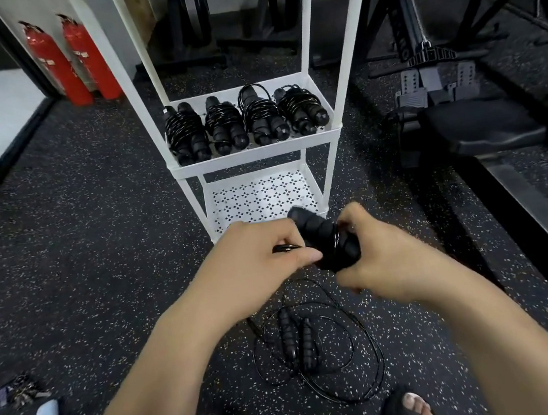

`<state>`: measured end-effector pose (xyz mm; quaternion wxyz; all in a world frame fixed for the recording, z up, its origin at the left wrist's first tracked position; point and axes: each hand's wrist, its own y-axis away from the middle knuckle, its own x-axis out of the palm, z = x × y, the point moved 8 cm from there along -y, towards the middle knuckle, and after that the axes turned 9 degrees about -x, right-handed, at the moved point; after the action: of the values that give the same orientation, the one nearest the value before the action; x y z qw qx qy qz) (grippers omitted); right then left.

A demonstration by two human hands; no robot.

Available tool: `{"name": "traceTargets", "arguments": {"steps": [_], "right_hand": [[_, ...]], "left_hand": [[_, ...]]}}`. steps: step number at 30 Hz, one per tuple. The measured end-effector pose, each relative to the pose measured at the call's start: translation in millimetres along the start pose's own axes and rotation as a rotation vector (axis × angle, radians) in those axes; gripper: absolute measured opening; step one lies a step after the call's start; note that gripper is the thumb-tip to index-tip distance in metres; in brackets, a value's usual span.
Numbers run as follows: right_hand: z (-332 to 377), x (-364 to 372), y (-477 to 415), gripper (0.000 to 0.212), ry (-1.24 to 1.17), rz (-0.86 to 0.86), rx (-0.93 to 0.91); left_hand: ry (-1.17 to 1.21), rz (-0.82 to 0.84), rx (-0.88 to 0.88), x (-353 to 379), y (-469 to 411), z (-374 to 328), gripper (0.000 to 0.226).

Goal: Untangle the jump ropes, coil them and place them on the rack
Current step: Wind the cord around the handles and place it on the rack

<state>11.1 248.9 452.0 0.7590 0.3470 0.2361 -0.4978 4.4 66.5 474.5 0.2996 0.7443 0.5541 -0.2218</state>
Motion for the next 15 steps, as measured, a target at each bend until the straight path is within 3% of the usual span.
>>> {"name": "traceTargets", "arguments": {"steps": [6, 11, 15], "right_hand": [[18.3, 31.9, 18.7, 0.053, -0.135, 0.422, -0.117], [31.6, 29.3, 35.1, 0.053, -0.412, 0.569, -0.205], [46.7, 21.4, 43.0, 0.052, -0.642, 0.590, -0.312]], "left_hand": [[0.161, 0.002, 0.007, -14.8, 1.2, 3.0, 0.026], [0.343, 0.146, 0.016, -18.2, -0.2, 9.9, 0.031], [0.558, 0.222, -0.006, -14.2, -3.0, 9.6, 0.018]]}}
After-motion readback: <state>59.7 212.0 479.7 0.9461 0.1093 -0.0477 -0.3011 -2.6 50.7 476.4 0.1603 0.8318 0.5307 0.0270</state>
